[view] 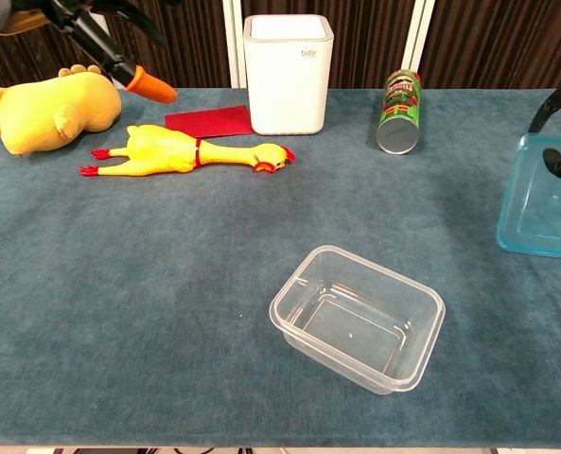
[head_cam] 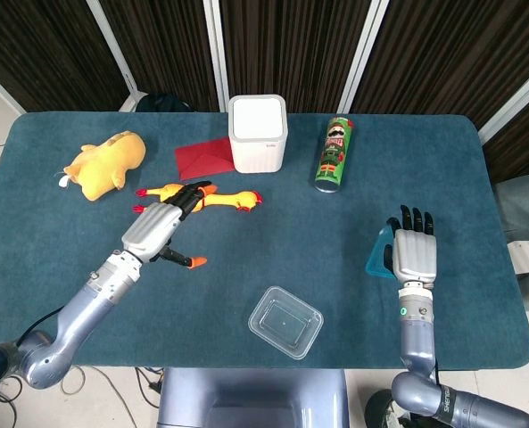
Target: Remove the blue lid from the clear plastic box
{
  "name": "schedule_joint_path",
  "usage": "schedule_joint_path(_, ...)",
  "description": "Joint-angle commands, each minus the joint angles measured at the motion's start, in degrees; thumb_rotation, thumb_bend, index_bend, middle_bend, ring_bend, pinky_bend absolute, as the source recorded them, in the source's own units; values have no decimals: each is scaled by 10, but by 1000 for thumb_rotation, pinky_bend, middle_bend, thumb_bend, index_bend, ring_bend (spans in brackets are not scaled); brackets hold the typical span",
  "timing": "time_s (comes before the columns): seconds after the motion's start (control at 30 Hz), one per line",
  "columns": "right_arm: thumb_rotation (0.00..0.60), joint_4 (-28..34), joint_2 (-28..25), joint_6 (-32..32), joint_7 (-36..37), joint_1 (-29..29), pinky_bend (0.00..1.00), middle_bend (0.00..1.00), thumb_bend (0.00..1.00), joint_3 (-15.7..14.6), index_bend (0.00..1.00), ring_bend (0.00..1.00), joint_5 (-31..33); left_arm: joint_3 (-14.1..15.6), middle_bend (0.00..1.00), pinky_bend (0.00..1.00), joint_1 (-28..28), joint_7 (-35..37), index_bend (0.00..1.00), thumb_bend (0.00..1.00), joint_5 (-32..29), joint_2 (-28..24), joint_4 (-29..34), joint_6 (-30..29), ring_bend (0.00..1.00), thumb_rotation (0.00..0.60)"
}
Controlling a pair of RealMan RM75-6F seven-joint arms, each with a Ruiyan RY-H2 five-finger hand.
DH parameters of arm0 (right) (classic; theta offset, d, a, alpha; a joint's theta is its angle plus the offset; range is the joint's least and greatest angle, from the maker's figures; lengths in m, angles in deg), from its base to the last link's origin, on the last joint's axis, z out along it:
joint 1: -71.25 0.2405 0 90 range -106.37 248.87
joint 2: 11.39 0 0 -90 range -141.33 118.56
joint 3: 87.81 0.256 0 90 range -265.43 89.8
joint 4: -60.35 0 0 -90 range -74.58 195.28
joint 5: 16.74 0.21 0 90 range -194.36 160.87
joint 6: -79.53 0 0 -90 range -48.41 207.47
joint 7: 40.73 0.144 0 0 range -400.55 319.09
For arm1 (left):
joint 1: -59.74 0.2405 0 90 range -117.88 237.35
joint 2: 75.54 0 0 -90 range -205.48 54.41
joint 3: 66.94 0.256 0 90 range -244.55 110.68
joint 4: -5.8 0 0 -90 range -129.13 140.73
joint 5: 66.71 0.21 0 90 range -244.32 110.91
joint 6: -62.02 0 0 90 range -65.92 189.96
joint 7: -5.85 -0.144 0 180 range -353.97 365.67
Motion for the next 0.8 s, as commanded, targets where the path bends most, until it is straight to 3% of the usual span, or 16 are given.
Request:
schedule_joint_path(0.03,600,1,2,-3,5,5,0,0,426,-4,0,0,1,4,11,185,9,11,0,0,8,-7,1,-3,0,600)
schedule_joint_path(0.27,600,25,-17,-14,20,7,0,0,406,-5,0,0,-6,13,11,175,25,20,0,0,31,-16,-1,-15,0,600)
schedule_joint_path(0.5,600,90,-105,-5,92,-31,0,0,280,-29,0,0,-59,50,11,154,72,-13,7,0,80,-34,6,-72,0,600)
schedule_joint_path(0.6,600,116,-155,0,150,-60,0,0,262,-48,0,0,-99,77,10,128,108,-33,7,0,111,-41,12,-116,0,600)
schedule_joint_path(0.8,600,143,-254,-10,270,-133,0,0,251,-117,0,0,-210,140,0,69,202,-60,0,0,176,-46,6,-223,0,600)
